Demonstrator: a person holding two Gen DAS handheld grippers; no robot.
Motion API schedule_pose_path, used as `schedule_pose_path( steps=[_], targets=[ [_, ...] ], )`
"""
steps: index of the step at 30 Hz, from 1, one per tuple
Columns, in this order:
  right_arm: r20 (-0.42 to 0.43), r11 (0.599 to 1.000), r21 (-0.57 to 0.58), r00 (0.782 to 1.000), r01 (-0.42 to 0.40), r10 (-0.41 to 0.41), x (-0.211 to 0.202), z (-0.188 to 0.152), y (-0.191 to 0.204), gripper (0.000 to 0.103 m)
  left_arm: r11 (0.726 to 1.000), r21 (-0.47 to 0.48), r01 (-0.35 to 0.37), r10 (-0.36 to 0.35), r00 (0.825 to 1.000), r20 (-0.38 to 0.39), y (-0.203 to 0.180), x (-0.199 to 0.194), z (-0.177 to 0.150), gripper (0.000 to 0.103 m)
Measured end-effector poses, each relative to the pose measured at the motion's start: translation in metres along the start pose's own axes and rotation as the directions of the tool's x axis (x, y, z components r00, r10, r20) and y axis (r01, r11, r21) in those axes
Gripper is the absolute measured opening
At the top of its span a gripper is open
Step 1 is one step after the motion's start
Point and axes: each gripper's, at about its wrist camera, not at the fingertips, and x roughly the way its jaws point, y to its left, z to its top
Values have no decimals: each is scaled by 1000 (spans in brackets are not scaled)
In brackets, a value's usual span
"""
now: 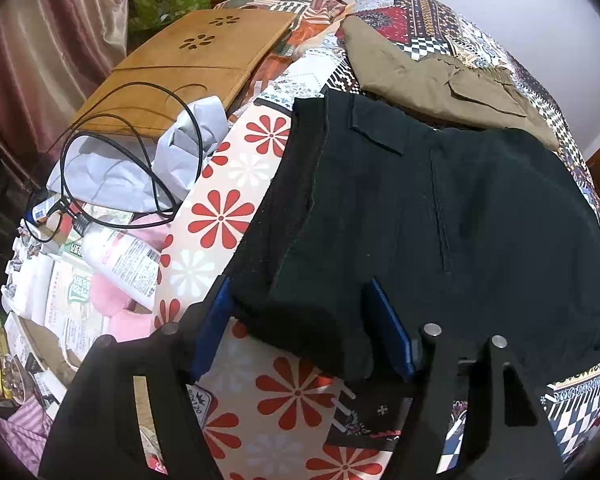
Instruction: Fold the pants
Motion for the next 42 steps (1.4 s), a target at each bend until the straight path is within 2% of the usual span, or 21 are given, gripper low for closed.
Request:
schedule_pose_path(
  steps=[2,3,4,5,9,13,15,17,22,30,33,36,39,42],
  targets=[
    [-5,1000,22,1000,-13,13,8,1,-4,46,1000,2,2,-2,1000,-2,0,0,0,69],
    [-9,999,33,1000,-17,17,12,1,-6,46,1000,7,2,-2,1000,1,-1,-1,0,65],
    [-17,999,44,1000,-23,24,18,1,-8,46,1000,14,12,-12,1000,3,-1,-1,0,55],
    [-29,998,47,999,-30,31,24,2,-8,46,999,23,22,-22,1000,0,-2,-1,-1,54],
    [-74,999,24,996,-48,50,40,-3,-4,46,995,91,-35,33,999,26,-14,-4,-3,46],
    [-47,998,12,997,-54,55,42,-3,-3,46,993,107,-48,44,998,33,-13,-4,-2,40],
    [-30,999,15,998,-48,48,43,-1,-5,40,994,102,-50,46,998,38,-11,-4,-1,38],
    [-10,1000,1,1000,-24,24,42,2,-4,24,994,99,-52,48,998,43,-10,-4,-1,36],
    [61,994,-91,997,57,-51,37,5,7,15,992,104,-74,67,996,63,-11,-7,-1,31],
    [119,965,-201,982,169,-147,38,26,16,11,985,140,-101,87,991,105,-15,-21,-1,29],
    [111,954,-215,976,209,-189,48,32,14,9,983,148,-109,95,991,98,-15,-18,-5,29],
    [71,967,-184,983,177,-167,54,30,6,8,988,133,-76,69,996,54,-9,-5,-11,30],
    [43,976,-161,989,146,-141,48,33,4,10,993,101,-62,55,997,62,-4,-12,-9,36],
    [29,981,-149,992,128,-125,37,41,7,14,995,69,-78,72,994,87,1,-29,-2,38]
  ],
)
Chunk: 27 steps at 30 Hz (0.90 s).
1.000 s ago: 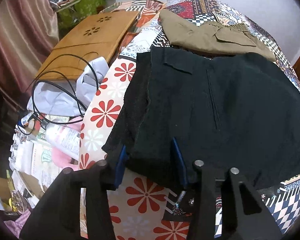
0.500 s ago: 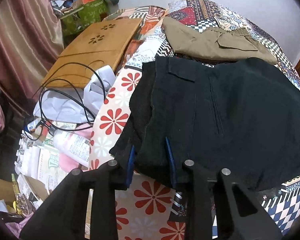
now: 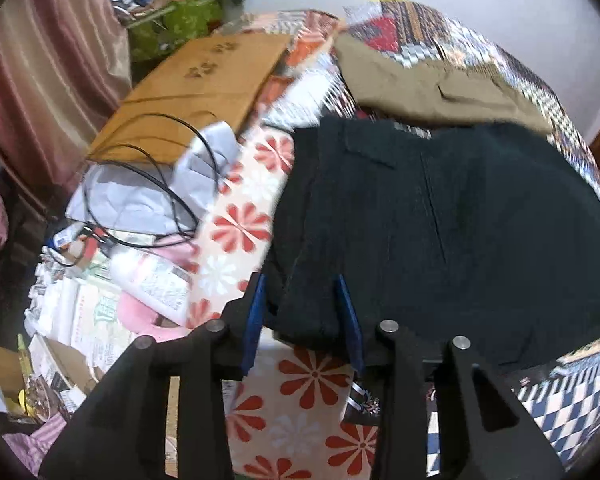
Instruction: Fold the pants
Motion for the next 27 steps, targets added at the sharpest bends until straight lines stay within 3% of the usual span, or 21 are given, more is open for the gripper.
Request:
schedule_pose_path(
  steps=[3,5,9,13,16,20,24,27],
  targets=[
    [34,997,13,996,-77,77,-15,16,12,23,1000,10,-18,17,998,58,-2,-22,13,38],
    [65,989,-5,986,-150,150,-24,28,28,40,999,29,21,-24,995,95,-11,-35,24,40],
    [80,953,-150,958,-262,276,-33,52,85,41,992,98,78,-91,986,139,-43,-43,44,57],
    [28,866,-292,901,-406,432,-34,70,156,41,970,188,151,-174,978,113,-89,-33,61,58],
    [-14,807,-395,881,-440,473,-29,72,202,42,946,264,190,-219,972,84,-129,-21,75,64],
    [-119,742,-480,872,-468,474,-2,62,247,44,920,346,186,-209,977,30,-170,7,87,65],
    [-208,719,-535,894,-444,398,26,47,256,44,899,353,258,-252,966,-64,-191,30,79,65],
    [-204,724,-520,889,-454,411,26,45,230,45,890,383,248,-234,969,-82,-199,45,61,68]
  ],
)
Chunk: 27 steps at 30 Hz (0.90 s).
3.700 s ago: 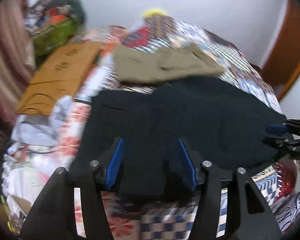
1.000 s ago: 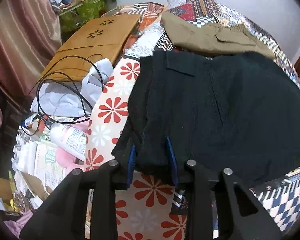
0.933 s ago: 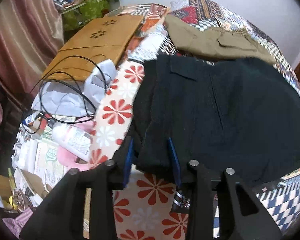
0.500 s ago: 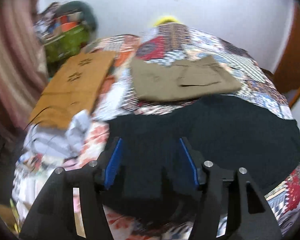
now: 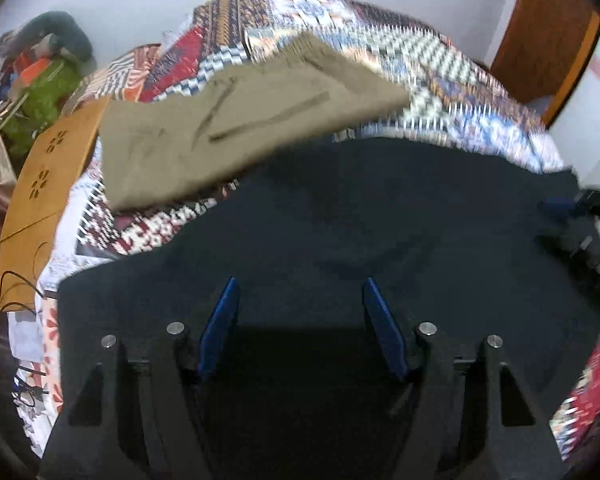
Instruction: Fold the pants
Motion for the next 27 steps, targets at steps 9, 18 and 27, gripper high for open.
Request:
schedule_pose_path(
  steps=[9,18,27],
  targets=[
    [-67,951,263,986,165,-152,-21,-71,-90,50,994,-89,70,-70,998,4,11,-10,-23,70],
    [-63,957,233,984,176,-166,-37,-66,-82,44,997,-69,-23,26,999,38,18,-49,-45,69],
    [97,999,41,995,-26,22,-32,46,-6,45,943,-271,-191,219,973,77,131,-73,-50,69]
  ],
)
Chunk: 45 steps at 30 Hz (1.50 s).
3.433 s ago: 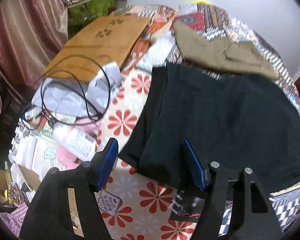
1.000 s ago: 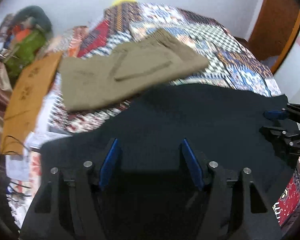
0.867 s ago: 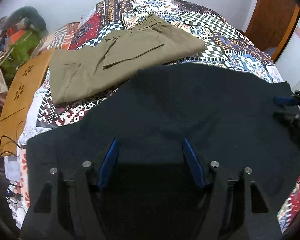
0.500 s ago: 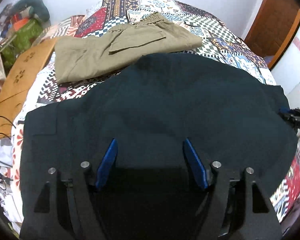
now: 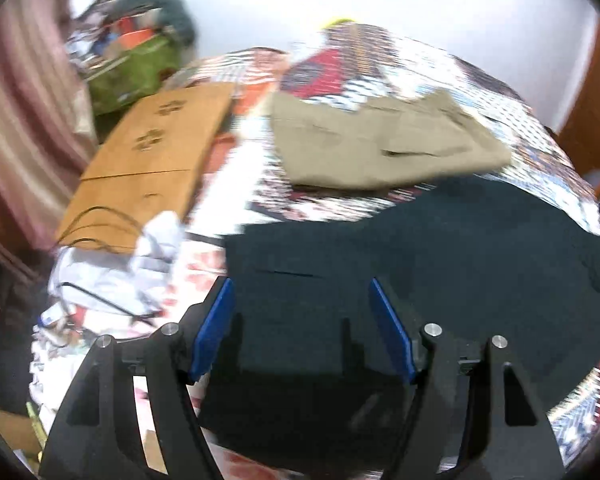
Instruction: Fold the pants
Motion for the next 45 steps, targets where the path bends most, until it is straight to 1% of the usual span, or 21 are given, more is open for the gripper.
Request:
schedule_pose_path(
  steps=[2,5,9,14,18,19,20,22,25,29,31,33,34,35,37,39,41,42,43,44,45],
  targets=[
    [3,997,-58,999,-50,50,16,26,26,45,999,-24,-42,42,999,-8,22,9,4,69],
    [-12,986,-137,995,-97,97,41,53,56,45,997,-47,-62,61,998,-23,43,22,7,69],
    [-69,970,-177,986,-164,154,86,81,86,45,997,-61,-44,41,998,-47,56,42,7,69],
    [-153,964,-185,974,-192,165,134,95,100,45,999,-38,-24,22,998,-64,51,63,10,69],
    [-221,957,-180,957,-228,186,162,99,106,45,999,-35,-9,6,997,-75,48,78,9,70],
    [-235,953,-187,953,-238,192,166,98,108,40,999,-35,-7,5,997,-75,48,80,7,70],
    [-241,950,-200,952,-240,189,169,95,110,30,999,-41,-7,4,997,-72,49,82,6,71],
    [-252,944,-233,952,-233,173,172,92,114,18,999,-53,-7,3,998,-65,52,83,3,77],
    [-242,936,-271,957,-225,160,170,87,116,9,995,-96,1,-7,998,-65,59,86,-1,83],
    [-167,931,-328,980,-161,110,160,86,119,5,993,-121,3,-11,998,-70,63,89,-5,83],
    [-147,935,-334,986,-119,73,160,88,117,4,995,-90,-34,29,998,-62,58,88,-8,83],
    [-119,939,-341,993,-39,-2,163,92,109,2,994,-54,-93,90,994,-55,55,87,-10,83],
    [-129,947,-321,992,-29,-13,165,94,101,1,991,-38,-126,123,990,-70,55,89,-11,83],
    [-156,961,-269,987,-68,26,166,96,91,1,992,-44,-120,116,990,-74,57,89,-12,83],
    [-154,971,-218,986,-103,70,157,97,82,1,993,-77,-94,88,993,-82,62,84,-13,80],
    [-139,968,-227,987,-109,79,145,98,84,2,992,-82,-97,91,993,-81,62,76,-11,80],
    [-135,967,-216,985,-133,105,137,99,87,3,992,-80,-101,96,994,-56,57,64,-7,80],
    [-139,967,-207,983,-150,123,133,99,89,4,993,-80,-83,80,996,-40,53,56,-5,80],
    [-142,964,-202,979,-172,145,129,98,91,9,995,-77,-57,55,998,-22,48,47,-3,80],
    [-147,959,-209,976,-191,162,125,96,95,20,997,-69,-32,31,999,-7,41,40,-2,80],
    [-147,955,-221,975,-196,166,124,91,99,27,998,-60,-16,17,1000,1,36,35,0,80]
  ],
)
